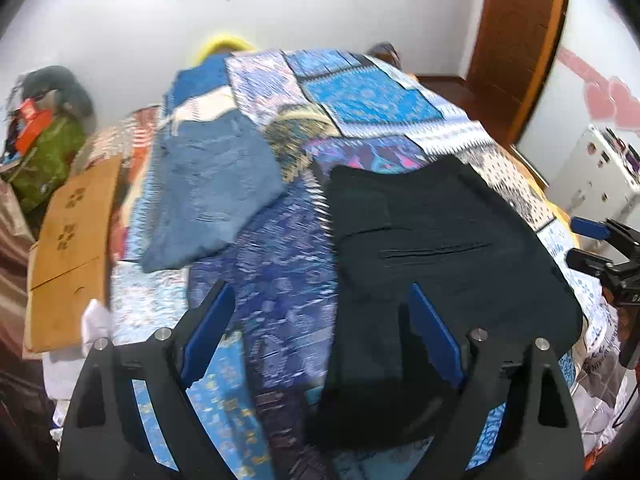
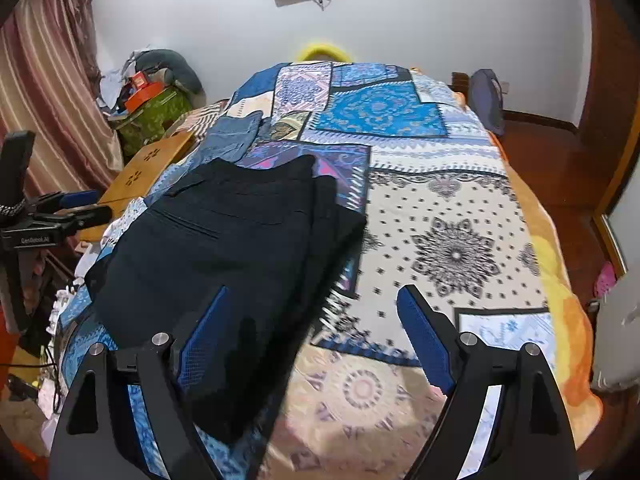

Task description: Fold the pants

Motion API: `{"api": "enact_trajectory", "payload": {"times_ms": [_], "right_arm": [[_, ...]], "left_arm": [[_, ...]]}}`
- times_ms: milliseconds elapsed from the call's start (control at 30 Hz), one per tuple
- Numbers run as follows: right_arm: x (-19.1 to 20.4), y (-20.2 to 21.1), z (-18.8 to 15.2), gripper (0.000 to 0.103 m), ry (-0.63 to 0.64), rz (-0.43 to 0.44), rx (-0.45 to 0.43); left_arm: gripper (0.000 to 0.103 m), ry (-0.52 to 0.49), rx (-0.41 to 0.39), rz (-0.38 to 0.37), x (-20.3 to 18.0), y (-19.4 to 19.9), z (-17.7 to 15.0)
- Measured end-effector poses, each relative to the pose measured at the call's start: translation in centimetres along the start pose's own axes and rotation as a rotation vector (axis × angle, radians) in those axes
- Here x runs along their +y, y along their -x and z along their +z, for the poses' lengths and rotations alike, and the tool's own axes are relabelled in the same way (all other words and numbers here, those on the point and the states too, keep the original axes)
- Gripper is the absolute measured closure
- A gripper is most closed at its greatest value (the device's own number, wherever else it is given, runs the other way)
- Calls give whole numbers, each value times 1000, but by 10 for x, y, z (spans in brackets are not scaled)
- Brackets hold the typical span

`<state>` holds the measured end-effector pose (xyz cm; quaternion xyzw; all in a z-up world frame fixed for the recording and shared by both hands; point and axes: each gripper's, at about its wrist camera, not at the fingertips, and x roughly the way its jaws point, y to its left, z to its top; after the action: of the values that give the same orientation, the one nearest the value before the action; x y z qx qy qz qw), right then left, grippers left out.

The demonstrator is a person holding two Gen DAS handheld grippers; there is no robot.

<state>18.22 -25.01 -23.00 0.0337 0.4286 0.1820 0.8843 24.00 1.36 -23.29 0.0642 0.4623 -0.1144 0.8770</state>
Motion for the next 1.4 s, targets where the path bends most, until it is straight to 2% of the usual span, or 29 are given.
{"api": "enact_trajectory", "payload": {"times_ms": [100, 167, 333, 467, 567, 600, 667, 700, 733, 867, 933, 1133, 1233, 1400], "right_arm": [[-2, -25, -4, 20, -54, 27, 60], [-6, -41, -7, 20, -112, 90, 103], [-15, -64, -5, 18, -211, 219, 171], [-13, -71, 2, 18, -203, 250, 186], [-11, -73, 5, 22, -175, 270, 188], [-10, -72, 6, 27, -162, 272, 186], [-10, -72, 8, 34, -151, 280, 183], [-11, -72, 9, 40, -150, 289, 184], [-12, -73, 11, 47, -149, 293, 183], [-15, -71, 18, 63, -145, 287, 174], [-15, -67, 23, 73, -133, 282, 166], [0, -50, 39, 80, -55, 256, 118], [8, -41, 50, 80, -39, 261, 89], [30, -24, 77, 81, 27, 260, 8]], "left_arm": [[14, -16, 68, -3, -10, -24, 1], [14, -30, 112, -21, -13, -41, 0], [6, -13, 143, -67, -15, -60, 6], [5, 22, 224, -181, -11, -79, 17], [5, 98, 294, -294, -2, -97, 22], [5, 112, 297, -316, -1, -101, 23], [12, 107, 289, -334, -3, -103, 26], [26, 97, 278, -358, -6, -101, 27], [33, 89, 273, -382, -10, -100, 29], [42, 67, 252, -351, -22, -98, 36], [52, 53, 233, -333, -24, -94, 39], [71, -5, 131, -258, -35, -62, 45], [75, -4, 87, -240, -34, -46, 47], [76, 22, -29, -193, -18, -8, 60]]}}
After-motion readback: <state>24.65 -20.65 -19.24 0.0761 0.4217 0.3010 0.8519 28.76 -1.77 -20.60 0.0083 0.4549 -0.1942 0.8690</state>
